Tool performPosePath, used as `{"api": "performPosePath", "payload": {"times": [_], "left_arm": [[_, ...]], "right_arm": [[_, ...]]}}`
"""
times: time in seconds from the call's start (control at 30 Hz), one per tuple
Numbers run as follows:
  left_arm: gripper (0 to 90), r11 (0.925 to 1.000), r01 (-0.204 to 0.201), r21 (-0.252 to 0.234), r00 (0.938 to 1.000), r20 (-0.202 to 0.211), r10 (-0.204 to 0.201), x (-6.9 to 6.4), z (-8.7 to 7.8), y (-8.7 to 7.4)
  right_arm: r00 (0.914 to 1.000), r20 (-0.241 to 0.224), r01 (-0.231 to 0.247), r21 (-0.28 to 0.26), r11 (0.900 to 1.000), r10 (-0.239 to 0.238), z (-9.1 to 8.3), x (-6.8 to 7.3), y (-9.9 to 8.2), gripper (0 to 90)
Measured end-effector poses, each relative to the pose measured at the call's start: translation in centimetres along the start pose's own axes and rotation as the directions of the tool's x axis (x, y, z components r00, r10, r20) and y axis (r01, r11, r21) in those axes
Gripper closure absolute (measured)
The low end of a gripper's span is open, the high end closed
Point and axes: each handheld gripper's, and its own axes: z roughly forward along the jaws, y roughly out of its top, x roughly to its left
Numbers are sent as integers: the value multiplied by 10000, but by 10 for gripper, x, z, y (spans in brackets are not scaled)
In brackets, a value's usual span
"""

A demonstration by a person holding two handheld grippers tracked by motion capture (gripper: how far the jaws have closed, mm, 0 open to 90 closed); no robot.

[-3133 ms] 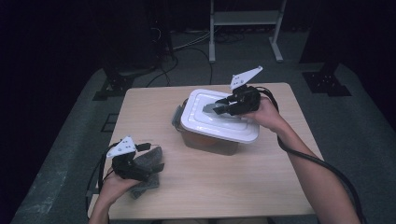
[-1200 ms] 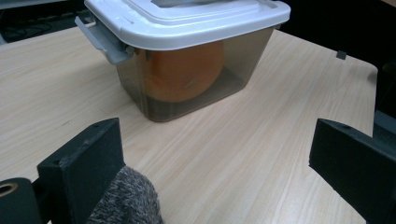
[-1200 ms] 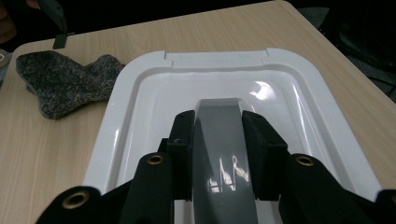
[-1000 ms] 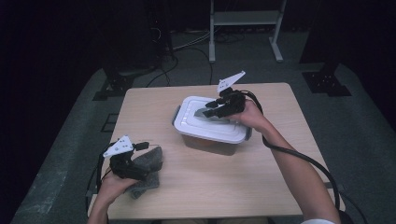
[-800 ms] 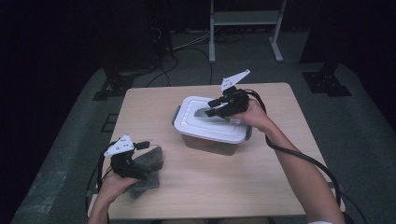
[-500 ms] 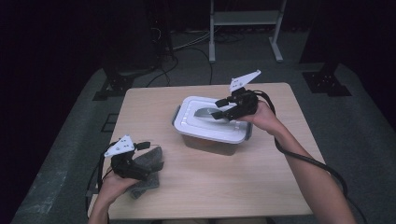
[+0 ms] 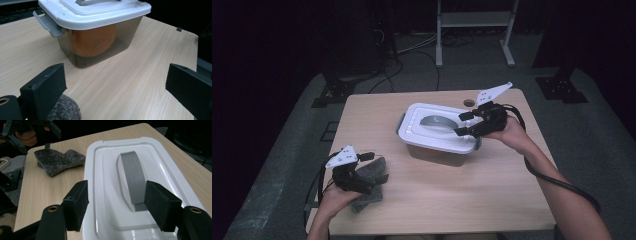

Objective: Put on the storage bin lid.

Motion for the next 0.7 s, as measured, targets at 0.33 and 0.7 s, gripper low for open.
{"api": "performPosePath", "payload": {"times": [0.33, 0.7], "left_arm": [[24, 10000, -11, 0, 10000, 3, 11, -1, 1, 1], [24, 10000, -39, 81, 10000, 12, 39, -2, 3, 0]], "right_arm": [[9998, 142, -105, -36, 9999, 105, -18, 8, -19, 335], [9985, 329, -437, -356, 9984, 448, -39, 11, -43, 326]]}}
